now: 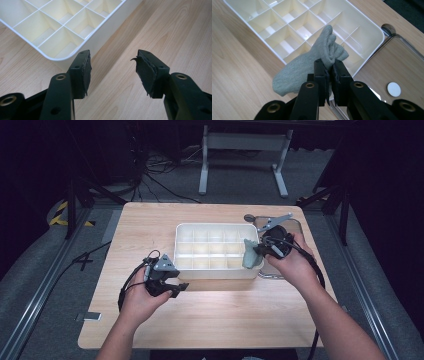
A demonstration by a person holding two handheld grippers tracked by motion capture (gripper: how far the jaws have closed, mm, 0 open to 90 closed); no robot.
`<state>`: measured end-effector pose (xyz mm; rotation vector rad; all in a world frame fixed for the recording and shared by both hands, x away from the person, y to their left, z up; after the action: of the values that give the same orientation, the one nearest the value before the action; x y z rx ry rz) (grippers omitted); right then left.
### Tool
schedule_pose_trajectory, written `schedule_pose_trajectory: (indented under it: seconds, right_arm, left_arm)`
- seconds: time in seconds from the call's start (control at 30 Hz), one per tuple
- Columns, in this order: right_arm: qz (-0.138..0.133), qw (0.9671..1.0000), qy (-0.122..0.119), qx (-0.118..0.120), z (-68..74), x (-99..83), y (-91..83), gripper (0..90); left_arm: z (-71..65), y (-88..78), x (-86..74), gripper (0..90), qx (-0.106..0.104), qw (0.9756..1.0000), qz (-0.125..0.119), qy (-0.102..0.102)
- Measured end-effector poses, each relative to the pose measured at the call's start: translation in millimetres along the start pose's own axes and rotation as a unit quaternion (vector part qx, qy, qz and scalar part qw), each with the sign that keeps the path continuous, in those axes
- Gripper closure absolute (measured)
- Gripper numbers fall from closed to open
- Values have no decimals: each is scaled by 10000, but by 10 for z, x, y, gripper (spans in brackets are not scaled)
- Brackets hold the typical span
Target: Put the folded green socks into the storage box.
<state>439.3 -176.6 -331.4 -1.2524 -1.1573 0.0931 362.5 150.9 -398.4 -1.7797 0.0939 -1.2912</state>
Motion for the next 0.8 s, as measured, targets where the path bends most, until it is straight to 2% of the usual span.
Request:
schedule_pose_trajectory:
  seconds: [0.23,0.4,0.57,0.67,0.77,0.8]
  right_arm:
    - [67,9998,-83,-169,-59,75,89,831]
    - [286,9990,-203,-270,-47,102,224,831]
    - [570,9964,-398,-476,0,78,384,831]
    - [637,9957,-417,-524,2,69,437,831]
    - [779,9930,-551,-697,-20,55,520,831]
    - [779,9930,-551,-697,-20,55,520,831]
  left_arm:
    - [37,-21,-7,466,23,10000,-30,-57]
    - [37,-8,-6,466,-1,10000,-19,-76]
    - [33,-1,-4,466,-22,10000,9,-76]
    - [36,-1,-4,466,-28,10000,-5,-65]
    - [40,-1,-5,466,-26,10000,7,-62]
    - [40,-1,-5,466,-26,10000,7,-62]
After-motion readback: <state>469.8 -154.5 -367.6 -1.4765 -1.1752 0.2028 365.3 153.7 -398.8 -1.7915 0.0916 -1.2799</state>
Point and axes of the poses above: each handheld gripper's, and its own axes: y roughly forward along the jaws, x roughly out of its top, z roughly to its left, the point moved 2 cm from there along y, roughly forward along the jaws, and after that the axes turned 3 degrees about -z, right-handed, at the moved point
